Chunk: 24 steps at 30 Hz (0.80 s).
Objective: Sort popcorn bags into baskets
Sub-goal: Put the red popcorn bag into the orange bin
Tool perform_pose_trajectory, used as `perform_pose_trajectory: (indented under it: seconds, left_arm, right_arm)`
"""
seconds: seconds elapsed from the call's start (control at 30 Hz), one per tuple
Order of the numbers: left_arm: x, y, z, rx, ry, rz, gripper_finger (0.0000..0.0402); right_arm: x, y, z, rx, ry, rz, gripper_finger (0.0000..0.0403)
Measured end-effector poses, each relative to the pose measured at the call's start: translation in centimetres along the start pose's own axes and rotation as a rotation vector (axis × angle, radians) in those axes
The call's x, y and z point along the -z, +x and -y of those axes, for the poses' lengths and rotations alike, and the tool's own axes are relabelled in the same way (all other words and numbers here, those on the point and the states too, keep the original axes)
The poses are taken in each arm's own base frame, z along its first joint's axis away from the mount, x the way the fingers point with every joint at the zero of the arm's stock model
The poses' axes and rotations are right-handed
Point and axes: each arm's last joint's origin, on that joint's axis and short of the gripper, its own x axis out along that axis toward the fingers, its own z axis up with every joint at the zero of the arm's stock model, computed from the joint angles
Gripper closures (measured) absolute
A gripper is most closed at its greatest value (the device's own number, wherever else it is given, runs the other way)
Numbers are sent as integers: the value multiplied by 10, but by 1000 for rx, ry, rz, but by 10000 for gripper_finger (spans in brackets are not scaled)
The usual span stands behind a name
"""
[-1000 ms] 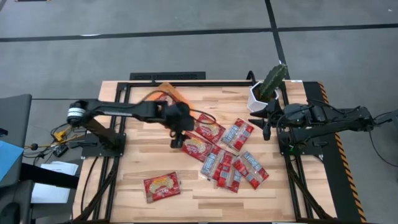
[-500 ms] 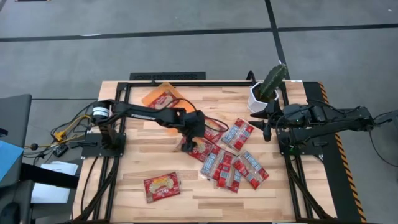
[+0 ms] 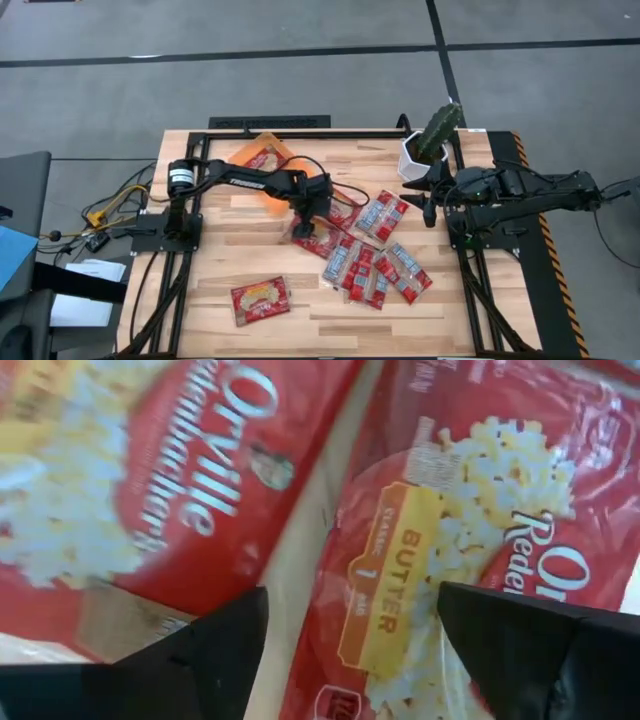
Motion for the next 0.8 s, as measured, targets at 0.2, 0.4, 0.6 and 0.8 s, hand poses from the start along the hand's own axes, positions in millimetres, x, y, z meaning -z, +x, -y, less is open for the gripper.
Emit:
perform_pose_trajectory:
  seconds: [0.2,0.4,0.6,0.8]
  left_arm:
    - [7,2,4,13,38,-52,172]
    - [14,12,6,42,21,-125,265]
    - [14,14,7,59,-39,-129,374]
    - [10,3,9,69,-157,-90,397]
  right_arm:
    - [0,0,0,0,0,0,202]
    - [0,0,0,2,-1,-3,202]
    - [1,0,1,5,-3,-13,212]
    - [1,0,1,6,-4,-14,220]
